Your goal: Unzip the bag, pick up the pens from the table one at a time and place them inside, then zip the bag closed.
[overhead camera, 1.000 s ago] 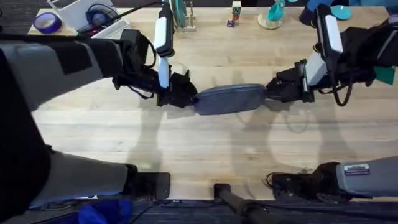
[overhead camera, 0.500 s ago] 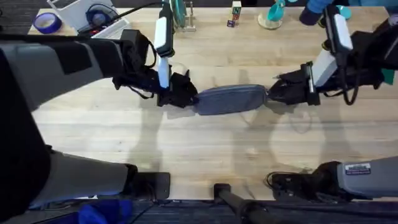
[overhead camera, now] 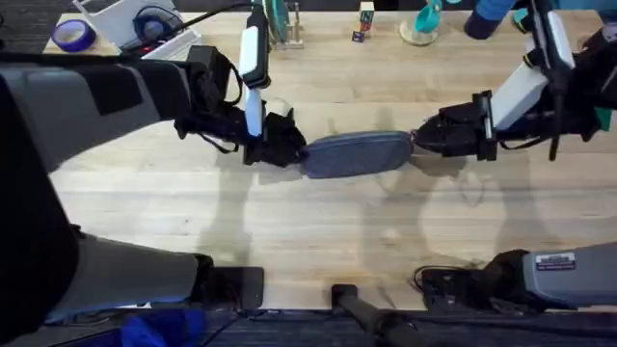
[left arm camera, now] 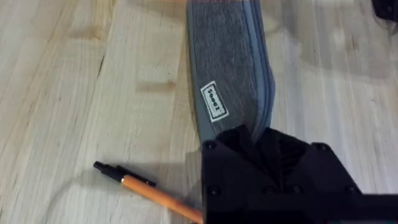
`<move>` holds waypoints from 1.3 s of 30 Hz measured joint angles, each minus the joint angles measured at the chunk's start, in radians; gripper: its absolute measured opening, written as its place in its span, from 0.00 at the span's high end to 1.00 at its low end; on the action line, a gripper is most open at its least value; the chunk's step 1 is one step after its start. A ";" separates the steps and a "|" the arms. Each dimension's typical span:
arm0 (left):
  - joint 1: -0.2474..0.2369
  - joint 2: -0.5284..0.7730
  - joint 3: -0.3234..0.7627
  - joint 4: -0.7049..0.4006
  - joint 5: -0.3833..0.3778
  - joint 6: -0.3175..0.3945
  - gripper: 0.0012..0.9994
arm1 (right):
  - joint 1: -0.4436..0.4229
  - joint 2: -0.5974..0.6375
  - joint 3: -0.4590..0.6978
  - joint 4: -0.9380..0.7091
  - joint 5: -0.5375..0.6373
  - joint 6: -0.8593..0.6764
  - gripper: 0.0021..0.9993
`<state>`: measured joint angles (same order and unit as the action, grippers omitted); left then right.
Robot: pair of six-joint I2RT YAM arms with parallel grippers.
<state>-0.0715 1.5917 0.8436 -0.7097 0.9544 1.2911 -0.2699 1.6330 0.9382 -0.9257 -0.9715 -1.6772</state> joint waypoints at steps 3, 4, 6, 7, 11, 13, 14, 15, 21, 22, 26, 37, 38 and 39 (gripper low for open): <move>0.000 0.000 0.000 0.000 0.000 0.000 0.96 | 0.000 0.000 0.000 0.000 -0.009 0.000 0.97; 0.000 0.000 0.000 0.000 0.000 0.000 0.96 | 0.000 0.000 0.000 -0.001 -0.011 0.000 0.97; 0.000 0.000 0.000 0.000 0.000 0.000 0.96 | 0.000 0.000 0.000 -0.002 -0.015 0.000 0.97; 0.000 0.000 0.000 0.000 0.000 0.000 0.96 | 0.000 0.000 0.000 -0.002 -0.017 0.000 0.97; 0.000 0.000 0.000 0.000 0.000 0.000 0.96 | 0.000 0.000 0.000 -0.002 -0.031 0.000 0.97; 0.000 0.000 0.000 0.000 0.000 0.000 0.96 | 0.000 0.000 0.000 -0.002 -0.042 -0.004 0.97; 0.000 0.000 0.000 0.000 0.000 0.000 0.96 | 0.000 0.000 0.000 -0.002 -0.046 -0.007 0.97; 0.000 0.000 0.000 0.000 0.000 0.000 0.96 | 0.000 0.000 0.000 -0.002 -0.047 -0.007 0.97; 0.000 0.000 0.000 0.000 0.000 0.000 0.96 | 0.000 0.000 0.000 -0.002 -0.055 -0.008 0.97; 0.000 0.000 0.000 0.000 0.000 0.000 0.96 | 0.000 0.000 0.000 -0.002 -0.055 -0.008 0.97; 0.000 0.000 0.000 0.000 0.000 0.000 0.96 | 0.000 0.000 0.000 -0.002 -0.078 -0.015 0.97; 0.000 0.000 0.000 0.000 0.000 0.000 0.96 | 0.000 0.000 0.000 -0.003 -0.131 -0.038 0.97; 0.000 0.000 0.000 0.000 0.000 0.000 0.96 | 0.000 0.000 0.000 -0.003 -0.141 -0.040 0.97; 0.000 0.000 0.000 0.000 -0.001 0.000 0.96 | 0.000 0.000 0.000 -0.003 -0.153 -0.045 0.97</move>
<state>-0.0715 1.5917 0.8436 -0.7094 0.9536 1.2911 -0.2699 1.6330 0.9382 -0.9291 -1.1246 -1.7222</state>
